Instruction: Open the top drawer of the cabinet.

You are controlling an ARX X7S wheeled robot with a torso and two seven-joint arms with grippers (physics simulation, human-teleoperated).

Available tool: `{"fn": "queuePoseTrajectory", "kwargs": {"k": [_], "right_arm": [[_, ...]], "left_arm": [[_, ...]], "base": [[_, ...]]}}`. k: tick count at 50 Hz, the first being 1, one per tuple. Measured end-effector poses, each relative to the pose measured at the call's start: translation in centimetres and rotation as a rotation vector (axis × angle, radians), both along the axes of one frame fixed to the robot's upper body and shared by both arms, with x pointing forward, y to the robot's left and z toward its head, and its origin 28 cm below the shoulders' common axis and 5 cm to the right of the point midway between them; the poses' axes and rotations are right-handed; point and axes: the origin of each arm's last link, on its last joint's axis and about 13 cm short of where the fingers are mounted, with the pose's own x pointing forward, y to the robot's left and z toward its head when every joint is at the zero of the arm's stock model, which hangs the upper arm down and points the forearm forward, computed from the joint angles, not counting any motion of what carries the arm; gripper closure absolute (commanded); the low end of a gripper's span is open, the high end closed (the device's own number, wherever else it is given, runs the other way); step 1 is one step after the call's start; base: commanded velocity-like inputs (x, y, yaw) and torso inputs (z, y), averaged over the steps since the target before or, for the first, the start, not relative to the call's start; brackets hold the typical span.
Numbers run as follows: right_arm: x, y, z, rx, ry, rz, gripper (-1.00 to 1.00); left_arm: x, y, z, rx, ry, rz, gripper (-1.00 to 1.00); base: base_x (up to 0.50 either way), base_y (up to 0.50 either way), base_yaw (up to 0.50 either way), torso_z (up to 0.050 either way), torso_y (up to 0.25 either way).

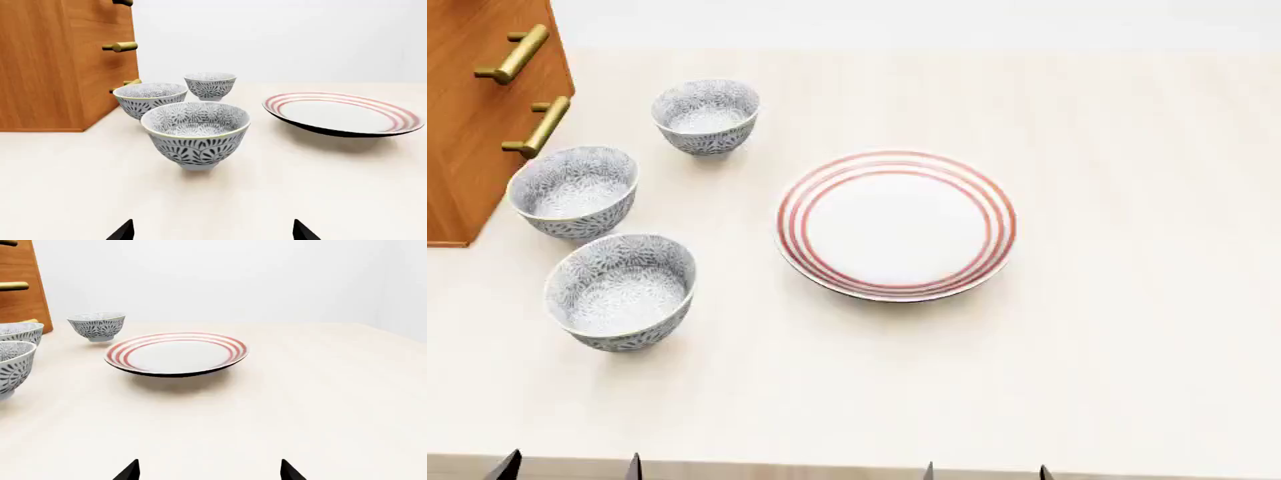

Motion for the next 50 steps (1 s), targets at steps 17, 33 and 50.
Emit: {"fn": "queuePoseTrajectory", "kwargs": {"k": [17,33,50], "right_arm": [[-0.14,0.02,0.03,0.023,-0.003,0.001,-1.0],[-0.2,0.05,0.02,0.019,-0.002,0.007,-1.0],[-0.22,0.08,-0.05,0.019,0.0,0.01,-1.0]], "left_arm": [[0.12,0.03,0.05,-0.004,-0.004,0.027,-1.0],[0.16,-0.04,0.0,0.005,0.0,0.032,-1.0],[-0.01,-0.1,0.05,0.016,-0.011,0.013,-1.0]], "base": [[0.0,0.0,0.0,0.0,0.0],[0.0,0.38,0.0,0.0,0.0],[0.0,0.5,0.0,0.0,0.0]]}}
